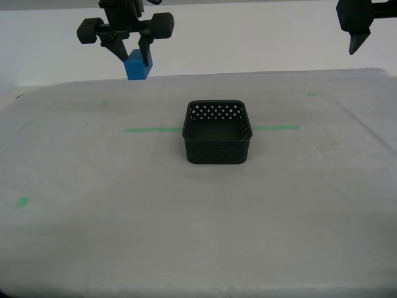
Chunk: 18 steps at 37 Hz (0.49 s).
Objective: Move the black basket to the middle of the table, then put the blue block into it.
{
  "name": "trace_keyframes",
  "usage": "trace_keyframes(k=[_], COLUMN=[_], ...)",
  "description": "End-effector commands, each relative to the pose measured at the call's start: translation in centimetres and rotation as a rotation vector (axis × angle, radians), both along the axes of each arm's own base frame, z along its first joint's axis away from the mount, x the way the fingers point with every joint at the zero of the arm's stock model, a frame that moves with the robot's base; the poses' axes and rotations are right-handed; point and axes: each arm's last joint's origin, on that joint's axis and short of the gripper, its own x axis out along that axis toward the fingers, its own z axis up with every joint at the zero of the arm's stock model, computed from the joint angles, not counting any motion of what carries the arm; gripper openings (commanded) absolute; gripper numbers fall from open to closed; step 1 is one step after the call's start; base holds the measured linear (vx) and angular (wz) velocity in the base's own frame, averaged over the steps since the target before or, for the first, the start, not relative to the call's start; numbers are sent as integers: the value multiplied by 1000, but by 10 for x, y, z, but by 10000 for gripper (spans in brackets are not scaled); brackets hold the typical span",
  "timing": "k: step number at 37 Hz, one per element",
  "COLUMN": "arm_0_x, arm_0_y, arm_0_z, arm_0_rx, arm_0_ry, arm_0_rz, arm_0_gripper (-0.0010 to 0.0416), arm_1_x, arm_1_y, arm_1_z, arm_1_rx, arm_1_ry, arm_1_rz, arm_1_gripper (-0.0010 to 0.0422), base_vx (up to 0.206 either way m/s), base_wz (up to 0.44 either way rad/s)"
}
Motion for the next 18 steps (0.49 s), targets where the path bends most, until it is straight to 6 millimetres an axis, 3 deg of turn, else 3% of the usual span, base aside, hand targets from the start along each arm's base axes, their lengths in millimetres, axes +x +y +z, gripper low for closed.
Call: trace_keyframes(k=[1, 18], arm_0_x=[0, 0], arm_0_y=[0, 0], arm_0_z=[0, 0], arm_0_rx=[1, 1], arm_0_ry=[-3, -2], arm_0_rz=[0, 0], arm_0_gripper=[399, 399], arm_1_x=[-5, -30], arm_1_y=[-12, -65], arm_1_z=[0, 0], arm_1_rx=[-7, -38], arm_1_ry=[1, 2], arm_1_rz=[-5, -55], arm_1_gripper=[-1, 0], base_vx=[0, 0], base_wz=[0, 0])
